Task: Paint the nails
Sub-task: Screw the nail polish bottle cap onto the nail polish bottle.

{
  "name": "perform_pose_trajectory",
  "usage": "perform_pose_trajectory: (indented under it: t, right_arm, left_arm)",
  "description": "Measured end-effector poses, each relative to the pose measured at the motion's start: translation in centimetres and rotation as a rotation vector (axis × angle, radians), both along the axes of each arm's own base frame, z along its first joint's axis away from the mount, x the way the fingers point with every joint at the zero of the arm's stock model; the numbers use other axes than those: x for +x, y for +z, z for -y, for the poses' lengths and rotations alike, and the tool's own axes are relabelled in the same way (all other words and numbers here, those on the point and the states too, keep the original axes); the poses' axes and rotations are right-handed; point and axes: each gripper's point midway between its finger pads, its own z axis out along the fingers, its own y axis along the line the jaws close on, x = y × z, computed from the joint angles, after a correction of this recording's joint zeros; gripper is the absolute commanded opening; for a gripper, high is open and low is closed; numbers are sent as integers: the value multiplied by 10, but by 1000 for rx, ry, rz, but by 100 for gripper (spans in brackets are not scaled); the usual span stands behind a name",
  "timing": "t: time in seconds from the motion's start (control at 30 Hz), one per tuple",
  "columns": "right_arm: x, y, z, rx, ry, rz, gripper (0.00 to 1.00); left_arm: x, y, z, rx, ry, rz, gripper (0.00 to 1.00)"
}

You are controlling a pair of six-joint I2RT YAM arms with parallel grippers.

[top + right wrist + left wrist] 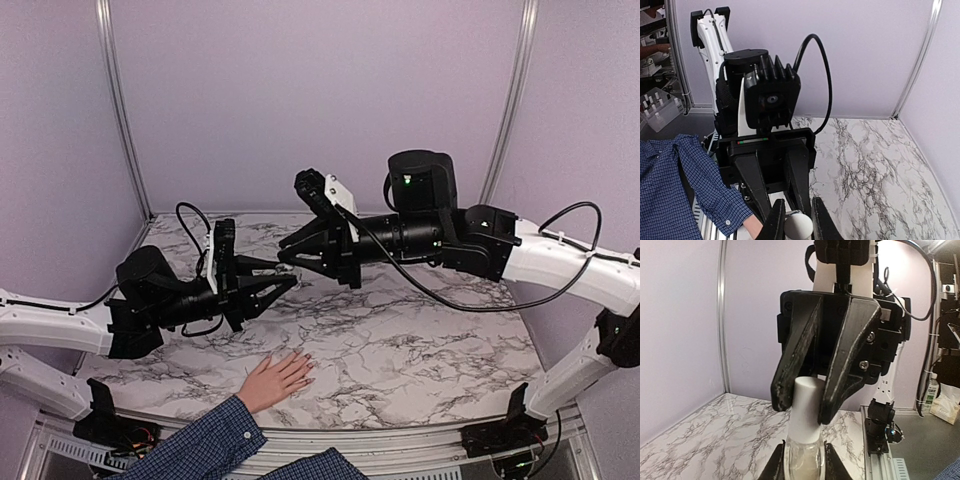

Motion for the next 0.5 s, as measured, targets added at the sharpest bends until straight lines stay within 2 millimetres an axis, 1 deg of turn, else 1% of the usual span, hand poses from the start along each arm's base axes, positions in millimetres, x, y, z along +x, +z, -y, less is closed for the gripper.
perform_pose_trajectory:
  t: [0.17, 0.33, 0.5]
  right_arm:
    - [25, -5, -5, 20, -118, -26, 0]
    - [50, -15, -9, 42, -248, -76, 0]
    - [68, -27, -9, 68, -351, -129, 0]
  left_arm:
    - [23, -6, -3, 1, 122, -34, 0]
    - [43, -16, -5, 8, 227, -64, 0]
    - [59, -28, -8, 13, 315, -87, 0]
